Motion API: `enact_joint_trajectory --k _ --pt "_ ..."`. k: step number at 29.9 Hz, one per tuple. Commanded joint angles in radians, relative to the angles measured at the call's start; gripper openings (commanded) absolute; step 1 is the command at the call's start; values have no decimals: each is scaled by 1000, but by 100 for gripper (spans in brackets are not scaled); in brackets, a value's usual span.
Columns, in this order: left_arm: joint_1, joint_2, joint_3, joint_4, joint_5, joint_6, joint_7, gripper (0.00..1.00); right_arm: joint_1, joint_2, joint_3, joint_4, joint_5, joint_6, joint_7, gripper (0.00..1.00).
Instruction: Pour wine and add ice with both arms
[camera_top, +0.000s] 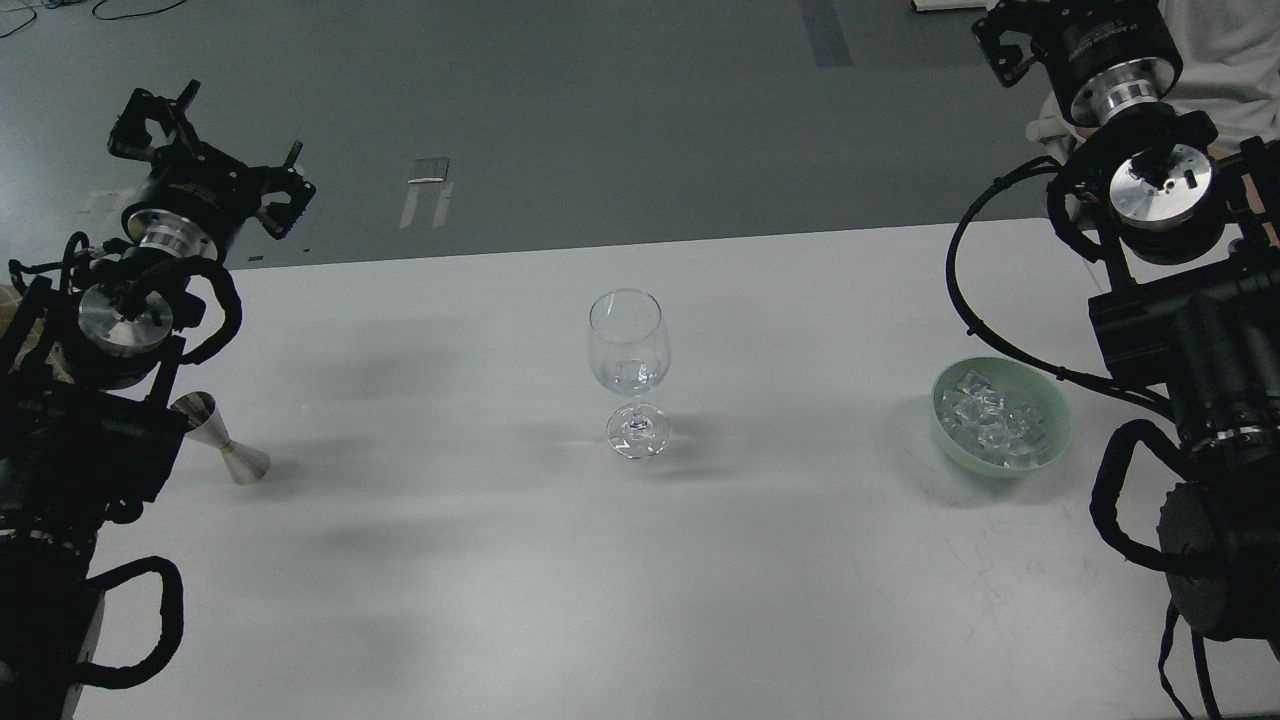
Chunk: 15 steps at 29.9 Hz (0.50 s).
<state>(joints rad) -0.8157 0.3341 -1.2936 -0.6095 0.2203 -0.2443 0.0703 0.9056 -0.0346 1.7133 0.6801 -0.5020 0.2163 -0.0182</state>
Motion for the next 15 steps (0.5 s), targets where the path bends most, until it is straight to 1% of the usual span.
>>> enact_joint_trajectory --k 1,3,4,5,7,8,11,15 --pt "-77 -6 114 63 7 2 -61 99 2 19 -1 -8 -1 14 1 100" --pt "-114 -17 152 80 7 11 -75 99 6 30 -1 -20 -1 15 1 100" --pt "-140 -27 174 82 8 29 -76 99 12 35 -3 -30 -1 15 1 100" --pt "-140 -27 174 82 8 30 -76 99 12 35 -3 -30 -1 15 1 100" --pt "-181 -32 224 88 8 62 -78 99 16 35 -23 -48 -1 15 4 100" --pt "-187 -32 235 91 8 62 -79 99 16 35 -27 -50 -1 15 9 100" --pt "-197 -35 267 111 8 57 -95 99 16 35 -61 -37 0 20 44 100" --pt "-195 -43 270 114 7 53 -106 99 16 35 -72 -33 -1 20 55 100"
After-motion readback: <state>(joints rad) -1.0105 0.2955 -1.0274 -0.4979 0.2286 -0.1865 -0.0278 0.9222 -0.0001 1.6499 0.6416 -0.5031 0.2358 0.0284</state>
